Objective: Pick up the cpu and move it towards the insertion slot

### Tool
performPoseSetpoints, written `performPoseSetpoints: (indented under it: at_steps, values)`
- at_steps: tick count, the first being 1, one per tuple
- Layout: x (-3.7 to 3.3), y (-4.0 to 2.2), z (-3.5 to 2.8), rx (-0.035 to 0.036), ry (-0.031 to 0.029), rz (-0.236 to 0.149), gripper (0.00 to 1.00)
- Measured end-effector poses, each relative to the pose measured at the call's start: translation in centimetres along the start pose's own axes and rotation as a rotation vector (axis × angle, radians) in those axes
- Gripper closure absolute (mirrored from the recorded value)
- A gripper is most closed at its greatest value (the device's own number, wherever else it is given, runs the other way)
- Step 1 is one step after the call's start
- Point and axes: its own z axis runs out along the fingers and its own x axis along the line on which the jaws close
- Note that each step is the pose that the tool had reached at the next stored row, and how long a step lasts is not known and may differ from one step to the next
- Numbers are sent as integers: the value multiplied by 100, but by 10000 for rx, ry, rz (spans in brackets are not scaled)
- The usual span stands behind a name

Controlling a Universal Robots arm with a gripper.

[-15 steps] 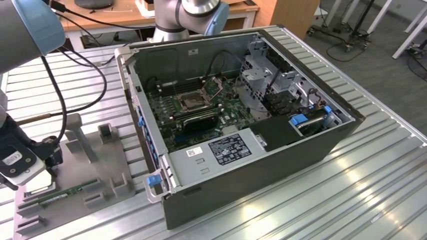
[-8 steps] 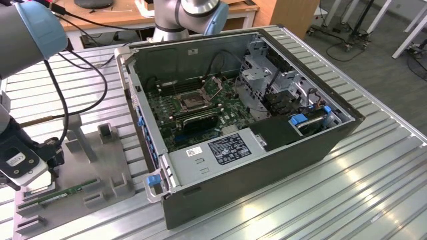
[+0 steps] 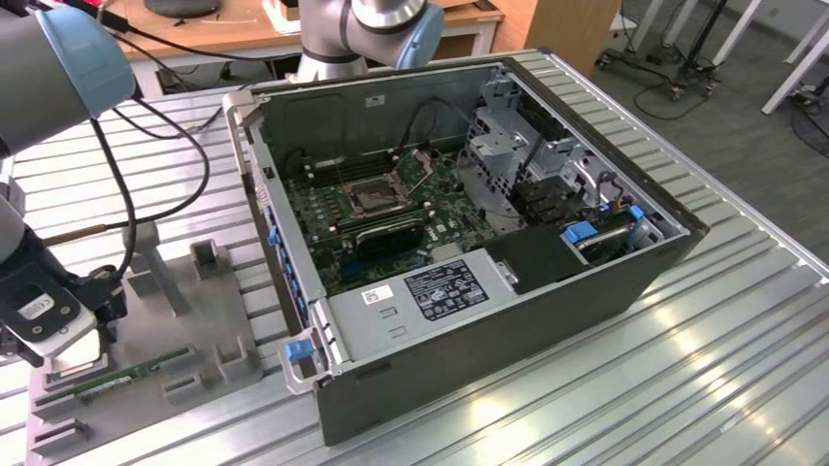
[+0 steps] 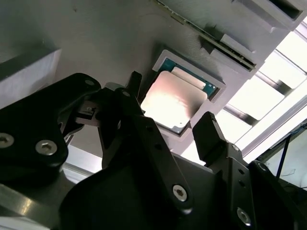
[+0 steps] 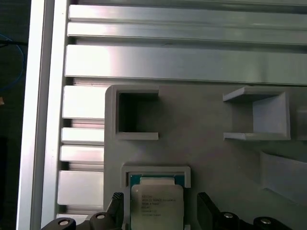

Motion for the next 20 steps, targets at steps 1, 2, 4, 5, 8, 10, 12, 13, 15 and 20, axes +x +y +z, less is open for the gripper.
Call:
performPoseSetpoints:
  at_steps: [1,2,4,5,8,10,12,13,15,20]
  values:
    - [0,2,8,-1,-1,-1,29]
    - [0,4,16,0,0,-1,29]
    - [0,6,36,0,0,-1,29]
    - [0,6,45,-1,-1,0,29]
    - [0,5,57,2,3,0,29]
    - [0,5,58,2,2,0,29]
    - [0,5,61,0,-1,0,29]
    - [1,5,63,0,-3,0,29]
    - [3,4,64,2,0,0,29]
    - [6,1,72,1,0,0,29]
